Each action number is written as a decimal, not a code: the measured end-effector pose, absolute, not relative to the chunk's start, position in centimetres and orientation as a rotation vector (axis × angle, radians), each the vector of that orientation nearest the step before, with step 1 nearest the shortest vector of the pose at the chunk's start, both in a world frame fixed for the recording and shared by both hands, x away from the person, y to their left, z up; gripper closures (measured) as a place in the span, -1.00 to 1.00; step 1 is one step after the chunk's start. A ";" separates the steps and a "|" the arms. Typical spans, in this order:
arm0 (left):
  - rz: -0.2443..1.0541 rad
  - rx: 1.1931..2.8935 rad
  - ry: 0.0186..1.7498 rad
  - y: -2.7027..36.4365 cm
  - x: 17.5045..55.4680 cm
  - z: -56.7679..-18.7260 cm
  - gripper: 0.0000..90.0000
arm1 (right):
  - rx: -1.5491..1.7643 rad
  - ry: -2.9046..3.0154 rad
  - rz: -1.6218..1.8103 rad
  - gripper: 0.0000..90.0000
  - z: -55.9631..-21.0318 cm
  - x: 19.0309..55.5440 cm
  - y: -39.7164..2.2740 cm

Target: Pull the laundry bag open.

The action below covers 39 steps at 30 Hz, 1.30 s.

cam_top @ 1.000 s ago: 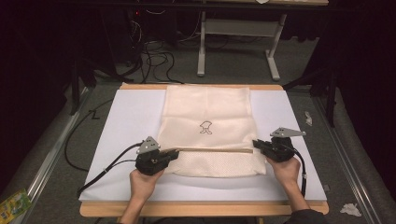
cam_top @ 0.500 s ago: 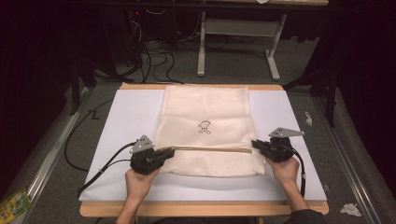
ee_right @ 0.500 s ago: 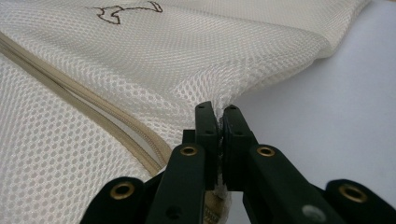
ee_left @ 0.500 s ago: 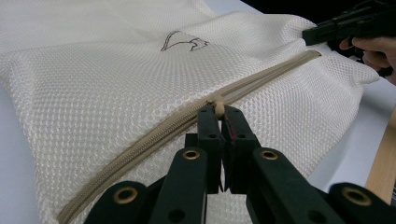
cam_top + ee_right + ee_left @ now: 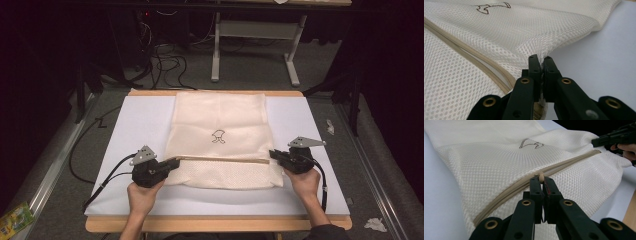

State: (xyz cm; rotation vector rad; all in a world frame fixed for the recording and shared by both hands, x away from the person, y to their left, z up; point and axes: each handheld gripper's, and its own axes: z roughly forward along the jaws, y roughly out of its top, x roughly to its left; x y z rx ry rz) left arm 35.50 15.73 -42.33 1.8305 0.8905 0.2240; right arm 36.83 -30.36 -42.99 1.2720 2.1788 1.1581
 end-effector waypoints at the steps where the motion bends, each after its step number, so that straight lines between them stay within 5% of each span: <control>1: 0.224 1.831 0.891 15.7 35.5 -42.3 0.94 | 1.278 2.175 1.162 0.96 -43.1 36.9 -30.4; 39: 0.286 1.717 1.029 20.9 35.9 -41.9 0.94 | 1.268 2.184 1.131 0.97 -43.1 36.7 -30.5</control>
